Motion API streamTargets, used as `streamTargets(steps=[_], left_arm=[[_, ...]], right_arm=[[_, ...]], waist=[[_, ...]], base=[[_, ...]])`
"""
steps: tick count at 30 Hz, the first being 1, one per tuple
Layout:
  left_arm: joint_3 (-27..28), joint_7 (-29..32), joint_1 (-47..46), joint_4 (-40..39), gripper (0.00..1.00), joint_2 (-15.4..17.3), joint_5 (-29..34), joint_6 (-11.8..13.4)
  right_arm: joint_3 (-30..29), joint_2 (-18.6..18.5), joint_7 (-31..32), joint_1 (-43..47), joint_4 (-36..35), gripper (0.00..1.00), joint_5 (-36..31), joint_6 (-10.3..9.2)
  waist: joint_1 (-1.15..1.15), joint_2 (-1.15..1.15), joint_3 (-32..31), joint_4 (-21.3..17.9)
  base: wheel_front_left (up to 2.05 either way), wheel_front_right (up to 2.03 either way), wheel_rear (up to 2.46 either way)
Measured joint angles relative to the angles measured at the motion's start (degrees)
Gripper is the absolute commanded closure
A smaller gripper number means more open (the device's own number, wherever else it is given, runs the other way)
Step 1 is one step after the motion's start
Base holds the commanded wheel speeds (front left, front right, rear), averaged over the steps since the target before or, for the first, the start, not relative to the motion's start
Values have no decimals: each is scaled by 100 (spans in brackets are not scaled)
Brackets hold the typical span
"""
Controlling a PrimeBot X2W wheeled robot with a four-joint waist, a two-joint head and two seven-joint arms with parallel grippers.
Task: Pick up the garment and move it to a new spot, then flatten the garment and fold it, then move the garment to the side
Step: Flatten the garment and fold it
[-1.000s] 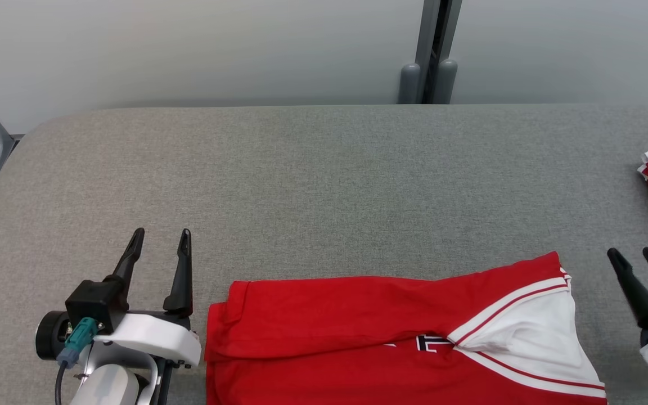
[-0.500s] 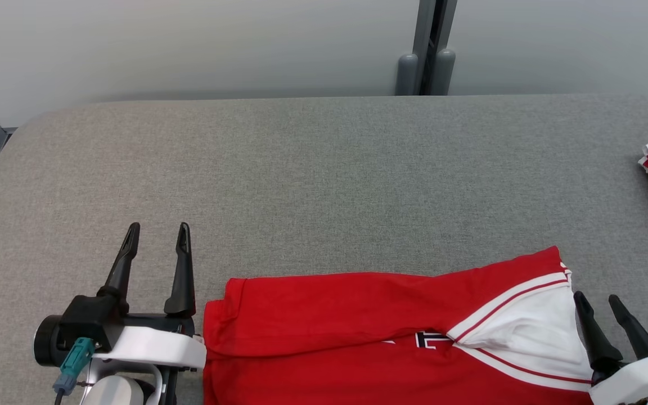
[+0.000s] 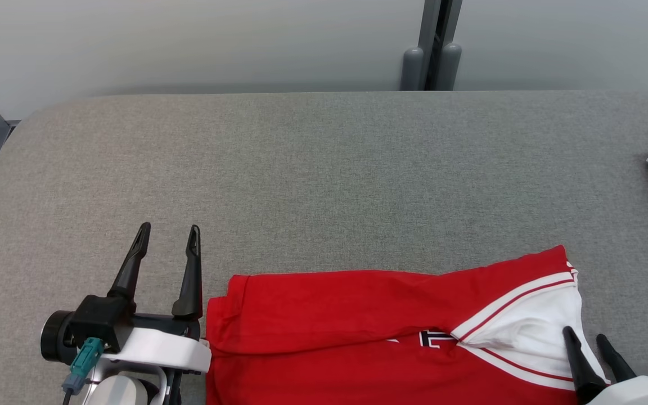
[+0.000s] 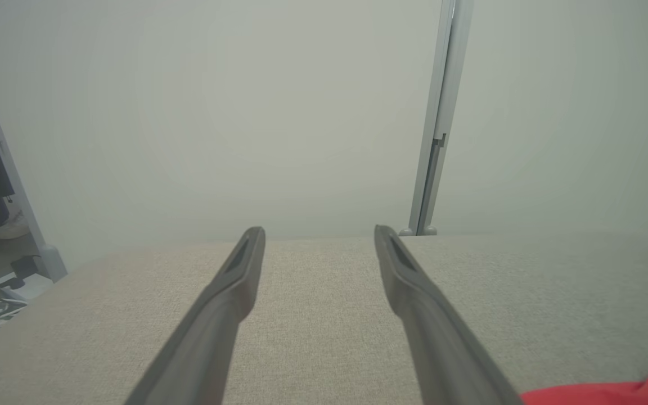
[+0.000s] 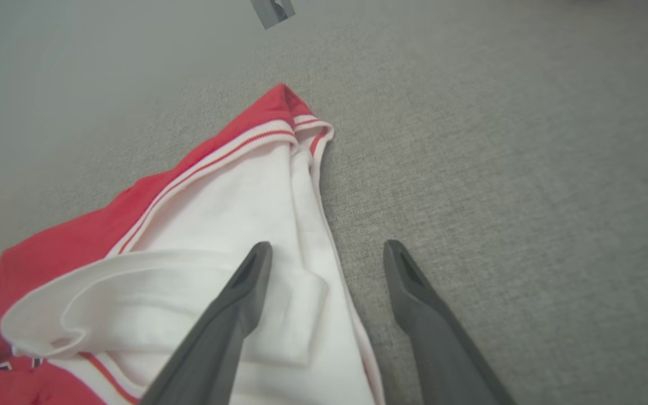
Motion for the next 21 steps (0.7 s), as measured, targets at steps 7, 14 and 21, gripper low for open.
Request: streamTargets(steps=[7, 14, 21], left_arm=[[76, 0, -19, 24, 0, -64, 116, -116], [129, 0, -24, 34, 0, -93, 185, -165], [166, 0, -24, 9, 0, -108, 204, -185]], right_arm=[[264, 92, -43, -149, 230, 0, 226, -1], [661, -70, -58, -307, 388, 79, 526, -1], [740, -115, -27, -373, 381, 100, 458, 1]], waist=[[0, 0, 47, 48], [0, 0, 46, 56], [0, 0, 43, 47]], base=[[0, 0, 0], [0, 0, 0], [0, 0, 0]])
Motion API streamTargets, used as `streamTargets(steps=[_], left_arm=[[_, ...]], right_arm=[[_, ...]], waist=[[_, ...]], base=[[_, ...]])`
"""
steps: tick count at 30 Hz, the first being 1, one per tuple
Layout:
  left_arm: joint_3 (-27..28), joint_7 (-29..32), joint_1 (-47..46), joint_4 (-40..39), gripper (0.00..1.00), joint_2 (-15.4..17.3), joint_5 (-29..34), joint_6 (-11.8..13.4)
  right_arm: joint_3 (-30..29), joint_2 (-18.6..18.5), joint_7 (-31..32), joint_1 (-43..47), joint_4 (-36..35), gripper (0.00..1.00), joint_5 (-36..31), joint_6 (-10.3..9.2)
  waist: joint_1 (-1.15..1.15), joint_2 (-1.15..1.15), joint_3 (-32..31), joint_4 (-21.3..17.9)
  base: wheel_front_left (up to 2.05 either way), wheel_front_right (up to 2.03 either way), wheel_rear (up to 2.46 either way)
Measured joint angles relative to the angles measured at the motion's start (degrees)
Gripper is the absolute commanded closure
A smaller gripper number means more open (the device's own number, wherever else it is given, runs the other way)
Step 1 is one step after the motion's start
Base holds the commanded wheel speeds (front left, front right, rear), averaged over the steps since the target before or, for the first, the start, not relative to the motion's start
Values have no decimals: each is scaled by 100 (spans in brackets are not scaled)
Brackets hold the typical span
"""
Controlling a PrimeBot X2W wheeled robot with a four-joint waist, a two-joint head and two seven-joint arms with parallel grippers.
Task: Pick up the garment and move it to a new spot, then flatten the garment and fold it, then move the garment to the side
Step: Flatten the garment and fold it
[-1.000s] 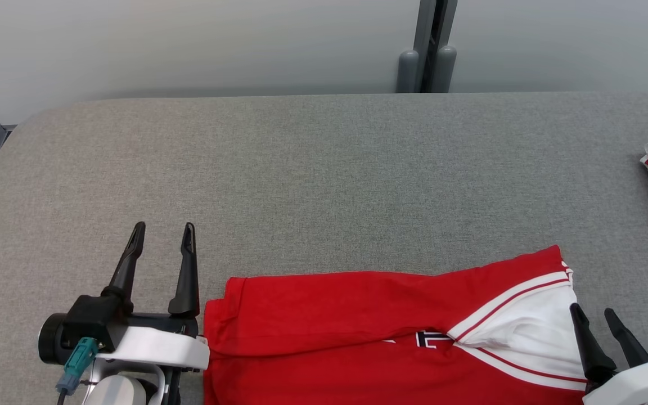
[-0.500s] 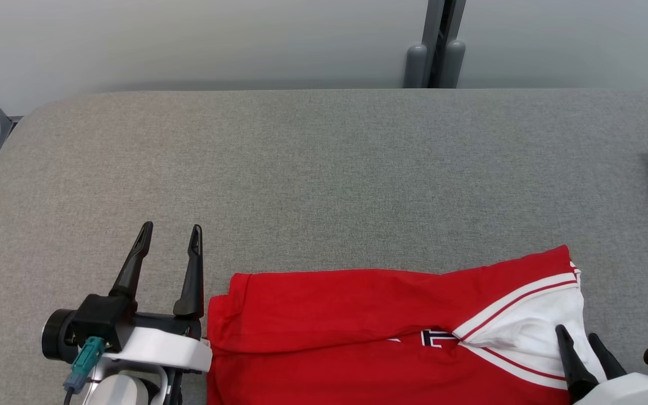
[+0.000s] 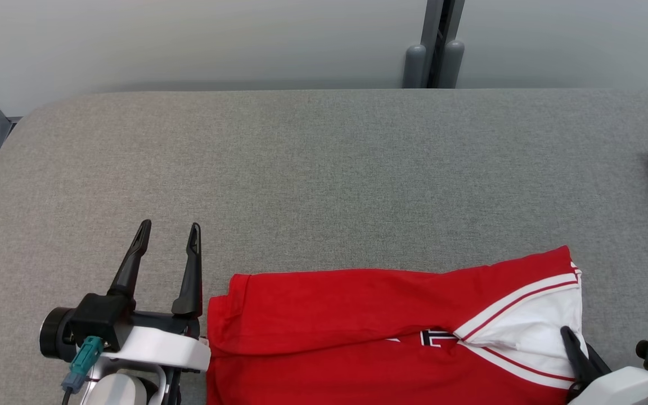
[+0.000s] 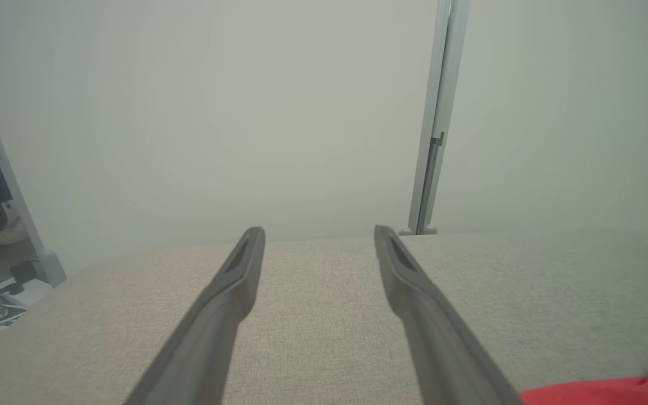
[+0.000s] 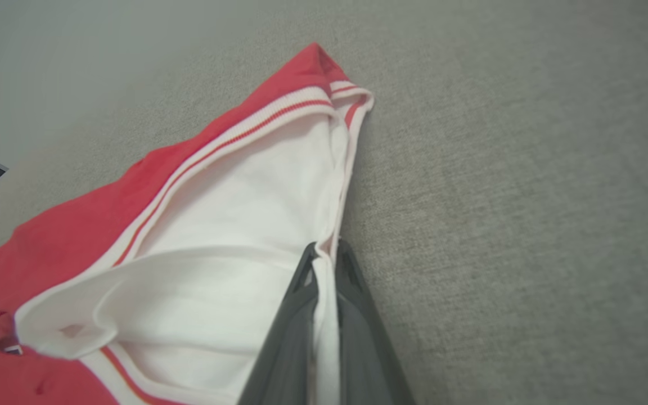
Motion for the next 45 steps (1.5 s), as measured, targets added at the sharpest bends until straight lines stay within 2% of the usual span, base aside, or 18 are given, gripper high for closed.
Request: streamTargets(steps=[9, 17, 22, 30, 38, 45], left_arm=[[-7, 0, -1, -1, 0, -11, 4, -15], [-35, 0, -16, -15, 0, -13, 22, -15], [-37, 0, -24, -26, 0, -13, 21, -12], [-20, 0, -26, -33, 0, -13, 21, -5], [-1, 0, 12, -32, 0, -15, 19, 3], [2, 0, 47, -31, 0, -18, -14, 2]], right_arm=[[-313, -212, 14, -125, -7, 100, -51, 0], [-778, -766, 15, -271, 341, 100, -35, 0], [-675, -977, 14, -334, 302, 100, 62, 0], [-23, -1096, 124, -298, -487, 100, 699, -1], [582, -1089, 438, -174, -1663, 100, 1359, -1], [1001, -820, 800, -105, -2700, 100, 1812, -2]], waist=[[0, 0, 14, 20], [0, 0, 49, 54], [0, 0, 81, 49], [0, 0, 35, -25], [0, 0, -131, -174], [0, 0, -250, -293]], base=[[0, 0, 0], [0, 0, 0], [0, 0, 0], [0, 0, 0], [0, 0, 0], [0, 0, 0]])
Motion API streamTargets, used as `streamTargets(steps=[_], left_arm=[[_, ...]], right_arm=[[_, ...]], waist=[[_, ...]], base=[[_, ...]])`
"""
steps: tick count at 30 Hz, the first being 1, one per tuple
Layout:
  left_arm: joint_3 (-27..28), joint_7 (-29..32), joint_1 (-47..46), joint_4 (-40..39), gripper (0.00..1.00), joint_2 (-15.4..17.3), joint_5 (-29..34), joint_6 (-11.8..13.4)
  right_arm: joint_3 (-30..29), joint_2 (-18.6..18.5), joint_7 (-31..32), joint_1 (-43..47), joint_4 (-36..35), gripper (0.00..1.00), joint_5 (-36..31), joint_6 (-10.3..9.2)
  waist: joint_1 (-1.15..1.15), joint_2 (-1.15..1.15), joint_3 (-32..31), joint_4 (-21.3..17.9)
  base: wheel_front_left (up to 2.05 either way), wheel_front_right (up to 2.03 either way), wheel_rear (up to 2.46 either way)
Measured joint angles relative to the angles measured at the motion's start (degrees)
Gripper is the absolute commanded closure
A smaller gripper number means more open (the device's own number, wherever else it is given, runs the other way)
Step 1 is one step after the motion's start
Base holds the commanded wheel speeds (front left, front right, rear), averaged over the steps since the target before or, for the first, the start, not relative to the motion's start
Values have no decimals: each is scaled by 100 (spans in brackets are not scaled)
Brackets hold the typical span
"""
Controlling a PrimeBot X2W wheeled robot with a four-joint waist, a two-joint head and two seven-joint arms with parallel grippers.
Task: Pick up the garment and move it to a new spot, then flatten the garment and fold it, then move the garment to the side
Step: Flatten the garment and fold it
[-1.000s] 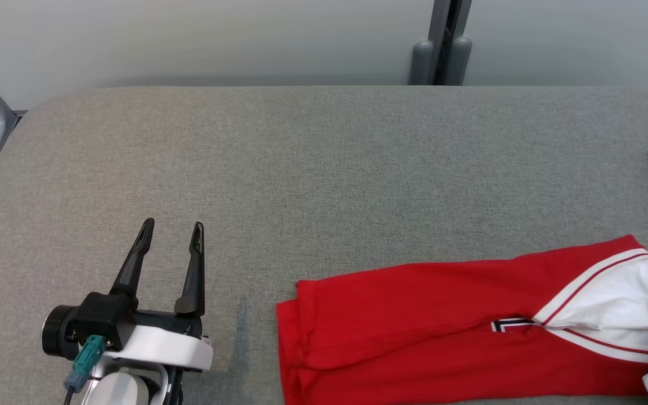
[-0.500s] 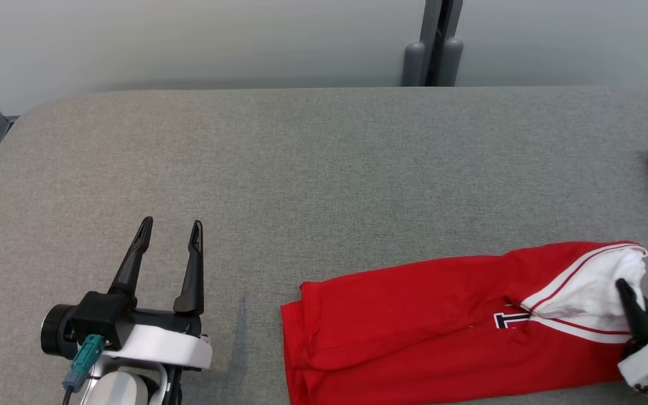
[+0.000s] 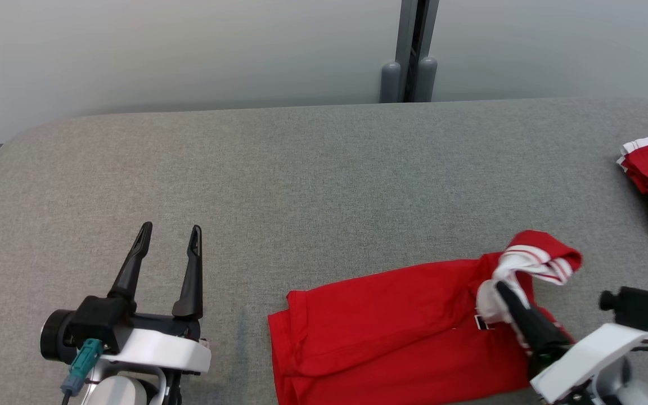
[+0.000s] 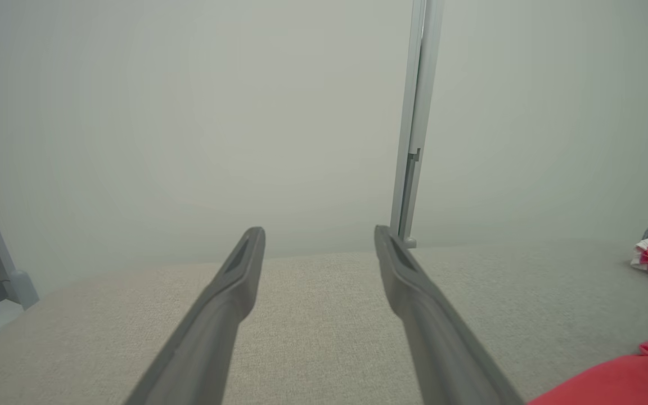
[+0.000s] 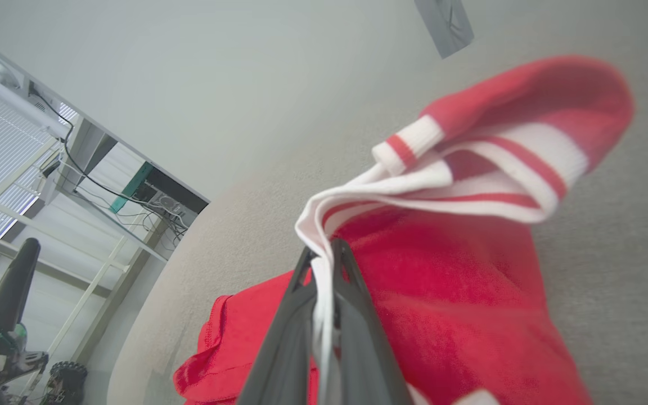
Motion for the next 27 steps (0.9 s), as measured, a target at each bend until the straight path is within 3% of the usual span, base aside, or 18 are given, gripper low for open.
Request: streamTargets(steps=[11, 27], left_arm=[[328, -1, -115, -63, 0, 2, 8, -70], [293, -1, -170, -51, 0, 2, -129, -48]], right_arm=[[495, 695, 510, -52, -705, 100, 372, 0], [1015, 1737, 668, -269, -60, 100, 519, 0]], waist=[[0, 0, 42, 160], [0, 0, 161, 620]], base=[[0, 0, 0], [0, 0, 0]])
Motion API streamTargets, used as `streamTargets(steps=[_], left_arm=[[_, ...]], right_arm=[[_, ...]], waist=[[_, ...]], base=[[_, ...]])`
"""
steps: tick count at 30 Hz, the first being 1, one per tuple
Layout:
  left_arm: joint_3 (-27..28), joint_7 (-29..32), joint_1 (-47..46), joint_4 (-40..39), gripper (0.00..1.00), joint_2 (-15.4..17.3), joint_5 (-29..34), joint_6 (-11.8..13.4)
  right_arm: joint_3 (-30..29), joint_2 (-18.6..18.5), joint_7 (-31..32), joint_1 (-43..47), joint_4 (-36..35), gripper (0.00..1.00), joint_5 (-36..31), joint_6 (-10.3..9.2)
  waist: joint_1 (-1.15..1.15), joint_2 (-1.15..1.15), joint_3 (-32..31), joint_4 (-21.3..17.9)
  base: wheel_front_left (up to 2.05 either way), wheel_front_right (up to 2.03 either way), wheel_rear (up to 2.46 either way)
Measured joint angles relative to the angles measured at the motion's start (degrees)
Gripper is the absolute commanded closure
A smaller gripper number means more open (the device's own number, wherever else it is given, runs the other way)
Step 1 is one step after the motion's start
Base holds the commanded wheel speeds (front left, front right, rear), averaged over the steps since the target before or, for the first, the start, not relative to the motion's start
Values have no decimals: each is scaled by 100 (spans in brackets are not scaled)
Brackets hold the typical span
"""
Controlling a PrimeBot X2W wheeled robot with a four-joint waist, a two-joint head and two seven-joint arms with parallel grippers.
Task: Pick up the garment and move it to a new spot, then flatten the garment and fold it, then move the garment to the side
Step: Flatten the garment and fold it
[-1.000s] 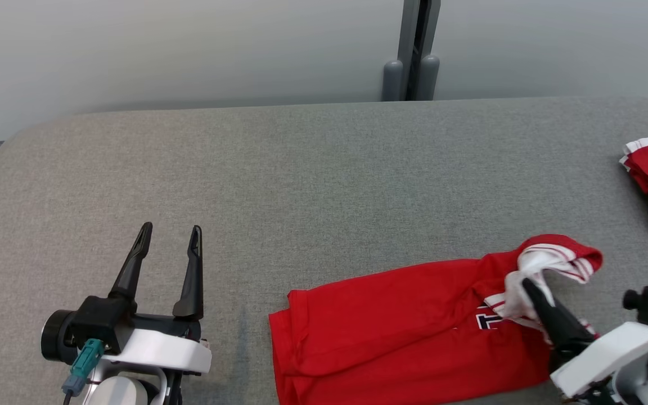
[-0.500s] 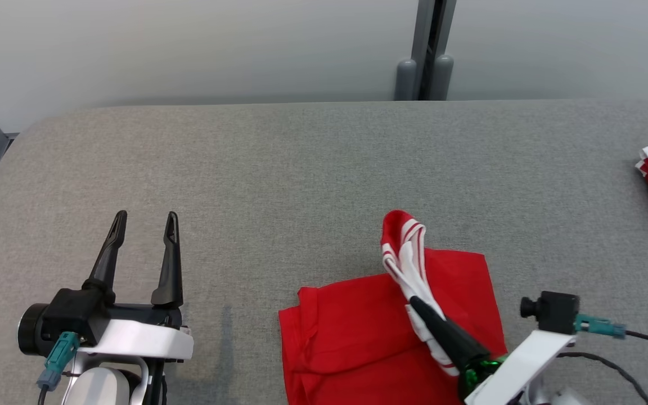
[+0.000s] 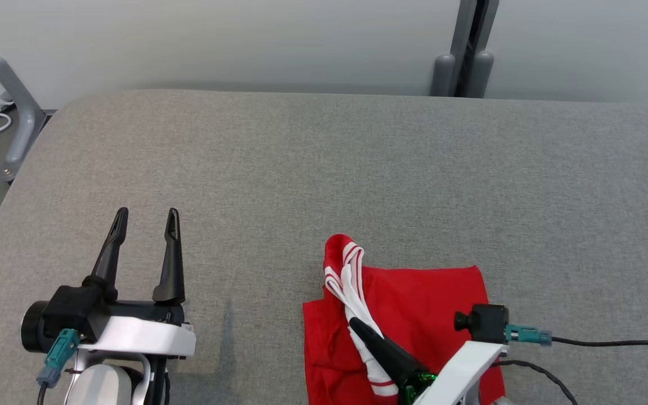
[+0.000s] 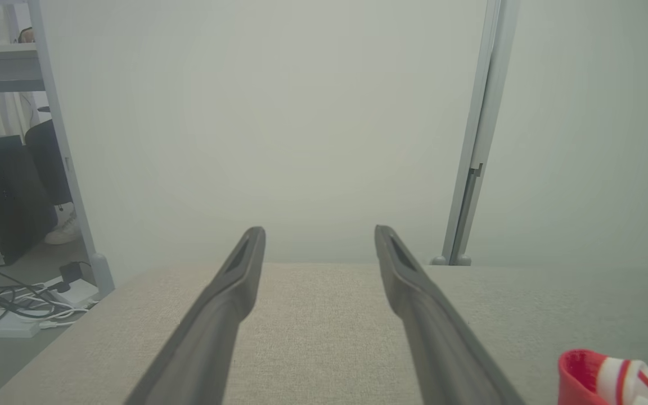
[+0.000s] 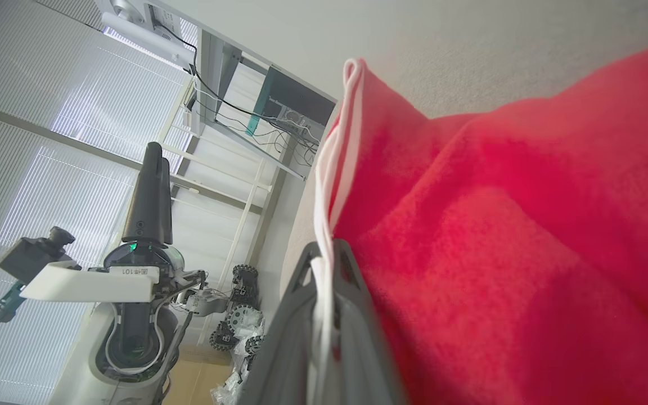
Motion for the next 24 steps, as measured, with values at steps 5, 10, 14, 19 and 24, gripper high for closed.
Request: streamTargets(steps=[5, 10, 14, 19, 24], left_arm=[[-68, 0, -13, 15, 0, 0, -34, 23], [-79, 0, -13, 24, 0, 1, -88, 69], [-154, 1, -13, 23, 0, -4, -92, 103], [-159, 1, -7, 30, 0, -2, -102, 118], [-193, 1, -3, 59, 0, -1, -131, 144]], right_arm=[[168, 93, -49, -155, 425, 100, -45, 0], [188, 204, -118, -185, 738, 58, 78, 0], [165, 297, -67, -209, 866, 0, 310, 0], [244, 423, 38, -241, 856, 0, 485, 0], [431, 463, 163, -292, 687, 0, 491, 0]], waist=[[0, 0, 58, 167], [0, 0, 81, 267], [0, 0, 117, 336], [0, 0, 103, 357], [0, 0, 60, 328]], base=[[0, 0, 0], [0, 0, 0], [0, 0, 0], [0, 0, 0], [0, 0, 0]])
